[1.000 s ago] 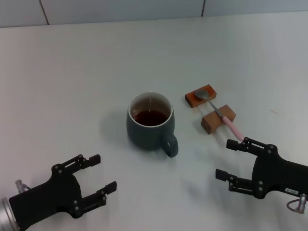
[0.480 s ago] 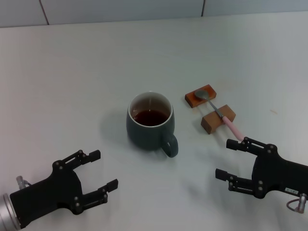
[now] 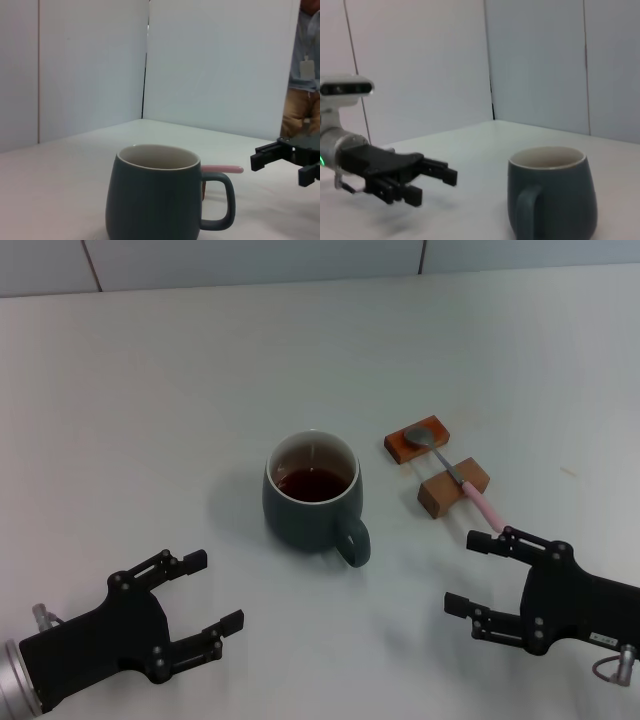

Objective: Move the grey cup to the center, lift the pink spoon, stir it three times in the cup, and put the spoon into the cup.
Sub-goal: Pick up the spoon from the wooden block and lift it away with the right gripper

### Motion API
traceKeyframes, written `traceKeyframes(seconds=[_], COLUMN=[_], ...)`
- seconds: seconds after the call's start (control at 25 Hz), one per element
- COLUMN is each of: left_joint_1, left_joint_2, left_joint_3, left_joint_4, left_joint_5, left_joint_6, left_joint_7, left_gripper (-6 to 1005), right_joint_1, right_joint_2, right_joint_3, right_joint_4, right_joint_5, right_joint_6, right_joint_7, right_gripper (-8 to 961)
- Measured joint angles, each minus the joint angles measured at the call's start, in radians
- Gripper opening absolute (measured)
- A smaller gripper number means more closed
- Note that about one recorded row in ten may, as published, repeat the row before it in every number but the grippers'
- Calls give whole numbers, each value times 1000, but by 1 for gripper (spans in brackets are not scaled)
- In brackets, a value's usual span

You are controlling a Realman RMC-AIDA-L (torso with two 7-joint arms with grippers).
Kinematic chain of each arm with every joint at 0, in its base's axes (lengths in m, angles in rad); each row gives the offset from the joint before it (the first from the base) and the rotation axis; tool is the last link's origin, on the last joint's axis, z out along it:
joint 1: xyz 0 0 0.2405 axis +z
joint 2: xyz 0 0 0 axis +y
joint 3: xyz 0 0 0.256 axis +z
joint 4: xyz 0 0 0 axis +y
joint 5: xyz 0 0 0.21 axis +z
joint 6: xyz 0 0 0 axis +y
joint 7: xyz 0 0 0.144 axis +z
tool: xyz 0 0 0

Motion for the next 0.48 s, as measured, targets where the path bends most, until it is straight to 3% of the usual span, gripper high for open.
traceKeyframes(seconds=[0.16, 0.48], left_joint_1=[1, 8], left_joint_2=[0, 0], left_joint_3=[-1, -6], left_joint_4=[-1, 1], left_joint_5=[-2, -24], left_joint_6=[0, 4], left_joint_7=[1, 9], left_gripper=[808, 808], right_joint_1=[-5, -14], right_joint_2=[-7, -10], right_joint_3=[29, 148], right_joint_4=[35, 102], right_joint_5=[18, 33], right_joint_6=[-66, -231], right_joint_7=[81, 592], right_gripper=[777, 777])
